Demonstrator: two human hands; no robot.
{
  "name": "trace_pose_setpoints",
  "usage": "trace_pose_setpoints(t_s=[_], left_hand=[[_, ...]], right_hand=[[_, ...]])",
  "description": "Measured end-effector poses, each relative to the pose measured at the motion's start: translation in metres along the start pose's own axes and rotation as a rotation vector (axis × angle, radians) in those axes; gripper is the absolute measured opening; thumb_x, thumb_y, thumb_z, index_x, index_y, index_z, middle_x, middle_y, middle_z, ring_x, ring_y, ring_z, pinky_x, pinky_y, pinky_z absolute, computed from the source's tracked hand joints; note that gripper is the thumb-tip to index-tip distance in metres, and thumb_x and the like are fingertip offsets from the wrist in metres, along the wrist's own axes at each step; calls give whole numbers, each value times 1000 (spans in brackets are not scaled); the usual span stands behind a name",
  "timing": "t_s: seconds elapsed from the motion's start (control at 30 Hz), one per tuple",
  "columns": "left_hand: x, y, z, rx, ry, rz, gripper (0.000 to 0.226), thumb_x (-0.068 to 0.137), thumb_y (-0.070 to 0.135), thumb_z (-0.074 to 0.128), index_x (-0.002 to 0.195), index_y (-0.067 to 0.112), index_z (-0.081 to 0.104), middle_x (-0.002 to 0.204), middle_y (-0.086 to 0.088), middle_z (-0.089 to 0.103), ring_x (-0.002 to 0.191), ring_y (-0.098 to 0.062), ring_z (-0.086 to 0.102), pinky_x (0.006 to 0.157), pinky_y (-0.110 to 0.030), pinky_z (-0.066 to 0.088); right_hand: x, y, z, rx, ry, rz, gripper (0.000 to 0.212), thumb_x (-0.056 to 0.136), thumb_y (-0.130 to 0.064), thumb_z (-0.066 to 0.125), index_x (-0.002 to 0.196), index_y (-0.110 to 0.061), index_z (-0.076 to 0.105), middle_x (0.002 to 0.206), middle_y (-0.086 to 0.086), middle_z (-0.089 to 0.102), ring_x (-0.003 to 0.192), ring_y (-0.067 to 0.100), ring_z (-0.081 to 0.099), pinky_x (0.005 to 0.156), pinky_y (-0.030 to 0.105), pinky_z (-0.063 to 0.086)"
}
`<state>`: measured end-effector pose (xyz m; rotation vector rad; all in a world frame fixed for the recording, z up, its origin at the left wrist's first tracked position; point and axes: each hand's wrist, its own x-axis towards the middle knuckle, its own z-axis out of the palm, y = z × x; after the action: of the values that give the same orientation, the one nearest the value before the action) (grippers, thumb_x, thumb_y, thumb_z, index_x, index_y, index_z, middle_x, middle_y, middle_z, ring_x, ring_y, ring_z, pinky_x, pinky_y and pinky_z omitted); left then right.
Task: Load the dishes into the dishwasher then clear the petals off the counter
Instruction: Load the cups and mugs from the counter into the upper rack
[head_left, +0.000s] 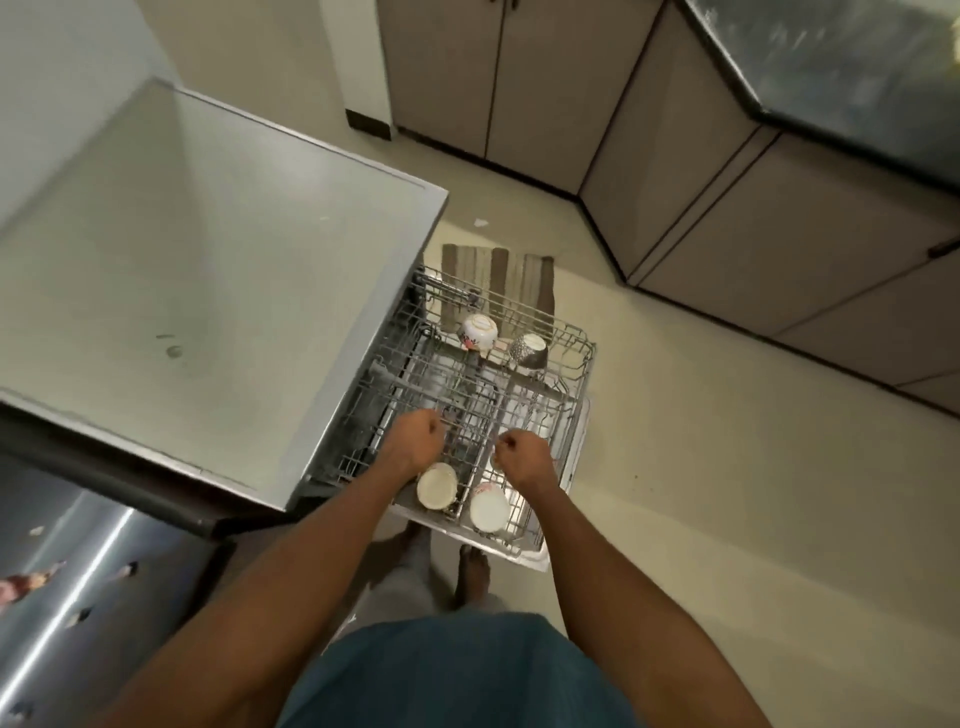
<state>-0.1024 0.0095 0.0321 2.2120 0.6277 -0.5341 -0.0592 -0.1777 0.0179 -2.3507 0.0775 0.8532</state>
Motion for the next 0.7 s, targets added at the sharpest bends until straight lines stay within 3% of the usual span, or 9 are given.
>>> trace_pose_setpoints(t_s=[0.13,0.2,0.47,0.57,0.7], left_hand=[[-34,2,-2,16,81,-13,19,96,14,54,81,9,63,82,-10,63,77,-24,57,68,-30,40],[-52,3,-5,8,113,-6,19,96,14,55,89,2,68,88,-12,68,80,-26,61,69,-31,44],[-119,-24,-18,-6,255,-5,21,99,15,51,98,2,68,95,-16,71,84,-28,66,78,-45,55],[-144,-41,-30,-5,326,-35,17,97,12,50,87,9,64,96,-18,72,78,-24,60,75,-43,51],[-174,-68,-49,-18,410,-107,22,92,11,48,90,7,70,97,-13,73,89,-31,67,79,-40,54]], right_hand=[[-19,-12,-3,-114,-46,-125,23,103,-20,55,107,-8,75,95,11,75,84,29,70,82,47,61],[-29,-18,-4,-175,-73,-190,24,103,-19,53,103,-7,75,89,12,74,79,30,70,77,49,62],[-67,-61,0,-460,-148,-467,27,105,-20,48,98,-5,69,89,15,71,82,32,67,73,40,56],[-79,-82,11,-518,-175,-544,26,102,-18,49,93,-4,68,88,17,70,83,34,67,76,44,58],[-98,-114,34,-579,-195,-682,34,102,-18,48,69,-18,53,74,8,62,67,26,56,70,40,54]])
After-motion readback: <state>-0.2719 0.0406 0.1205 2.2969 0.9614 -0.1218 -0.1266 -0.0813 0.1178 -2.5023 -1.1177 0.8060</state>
